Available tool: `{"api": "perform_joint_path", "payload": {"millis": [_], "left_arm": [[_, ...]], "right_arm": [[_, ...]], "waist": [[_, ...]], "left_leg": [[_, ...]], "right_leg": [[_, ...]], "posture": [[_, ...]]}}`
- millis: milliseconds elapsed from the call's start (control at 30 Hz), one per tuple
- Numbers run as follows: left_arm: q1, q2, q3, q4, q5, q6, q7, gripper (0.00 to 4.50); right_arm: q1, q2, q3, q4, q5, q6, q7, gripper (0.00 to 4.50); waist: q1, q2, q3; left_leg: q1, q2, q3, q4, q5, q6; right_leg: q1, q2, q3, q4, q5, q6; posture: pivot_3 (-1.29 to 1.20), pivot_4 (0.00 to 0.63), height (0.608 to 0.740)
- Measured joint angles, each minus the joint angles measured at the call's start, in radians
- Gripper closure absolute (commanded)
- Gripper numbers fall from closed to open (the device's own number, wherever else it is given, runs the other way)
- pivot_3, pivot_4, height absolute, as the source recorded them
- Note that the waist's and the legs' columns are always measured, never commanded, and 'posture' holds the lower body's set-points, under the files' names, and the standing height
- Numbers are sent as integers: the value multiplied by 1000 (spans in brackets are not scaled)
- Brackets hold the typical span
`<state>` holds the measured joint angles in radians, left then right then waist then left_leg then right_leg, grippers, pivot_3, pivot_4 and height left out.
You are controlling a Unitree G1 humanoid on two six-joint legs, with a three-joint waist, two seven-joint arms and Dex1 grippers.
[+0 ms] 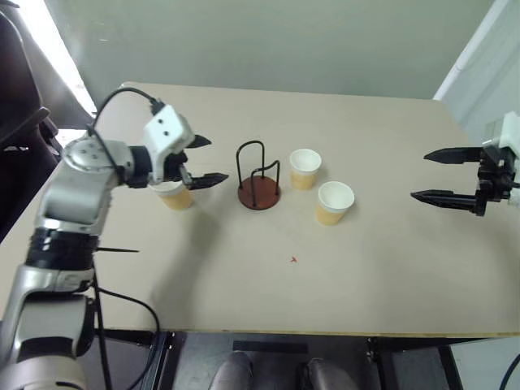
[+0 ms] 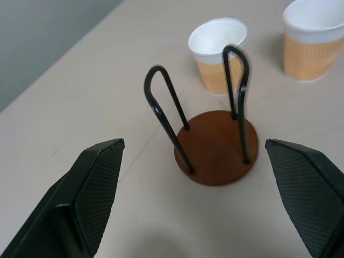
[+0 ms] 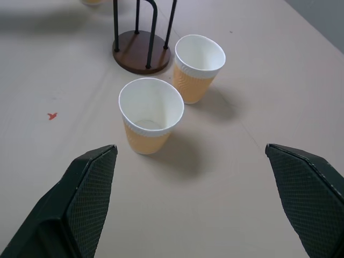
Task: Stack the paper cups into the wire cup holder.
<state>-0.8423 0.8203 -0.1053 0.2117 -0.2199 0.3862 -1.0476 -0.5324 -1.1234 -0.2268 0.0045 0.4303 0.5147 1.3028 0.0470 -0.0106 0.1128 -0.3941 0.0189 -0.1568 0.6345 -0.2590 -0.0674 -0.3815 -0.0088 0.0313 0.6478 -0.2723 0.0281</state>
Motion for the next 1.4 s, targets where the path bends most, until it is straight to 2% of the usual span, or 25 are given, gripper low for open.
{"api": "perform_joint_path", "payload": {"millis": [167,467,867,967,1300,1333,1400], "left_arm": [[-80,-100,-43,125,48,-26,-21,18],[-117,-108,-64,168,53,-56,-152,18],[-123,-320,-108,288,119,-96,-62,18],[-130,-339,-108,343,140,-114,-39,589],[-157,-340,-96,430,138,-171,-46,4343],[-156,-339,-90,430,133,-172,-56,4482],[-155,-328,-82,423,116,-162,-86,4482]], "right_arm": [[129,-14,-104,-103,29,57,-43,0],[284,-16,-263,-235,63,134,-104,0],[346,-26,-319,-270,96,151,-120,0],[354,-30,-329,-273,96,152,-121,0],[365,-32,-340,-288,96,158,-140,0],[365,-32,-340,-288,96,158,-143,0],[367,-32,-340,-289,96,158,-145,0]], "waist": [[2,0,0],[6,0,0],[15,0,0],[15,0,0],[21,0,0],[21,0,0],[21,0,0]], "left_leg": [[-7,0,2,7,0,0],[-5,0,0,13,-2,4],[-6,-3,3,22,-3,8],[-6,-2,6,22,-3,8],[-6,-5,8,25,-4,10],[-6,-5,8,26,-5,11],[-6,-5,8,28,-6,13]], "right_leg": [[-2,1,0,-2,2,3],[1,2,2,-3,3,7],[3,1,5,-2,4,13],[3,2,6,-2,4,13],[3,2,9,-2,3,16],[3,2,10,-2,3,17],[3,3,13,-2,2,18]], "posture": [[0,150,740],[0,150,740],[0,150,740],[0,150,740],[0,150,740],[0,150,740],[0,150,740]]}}
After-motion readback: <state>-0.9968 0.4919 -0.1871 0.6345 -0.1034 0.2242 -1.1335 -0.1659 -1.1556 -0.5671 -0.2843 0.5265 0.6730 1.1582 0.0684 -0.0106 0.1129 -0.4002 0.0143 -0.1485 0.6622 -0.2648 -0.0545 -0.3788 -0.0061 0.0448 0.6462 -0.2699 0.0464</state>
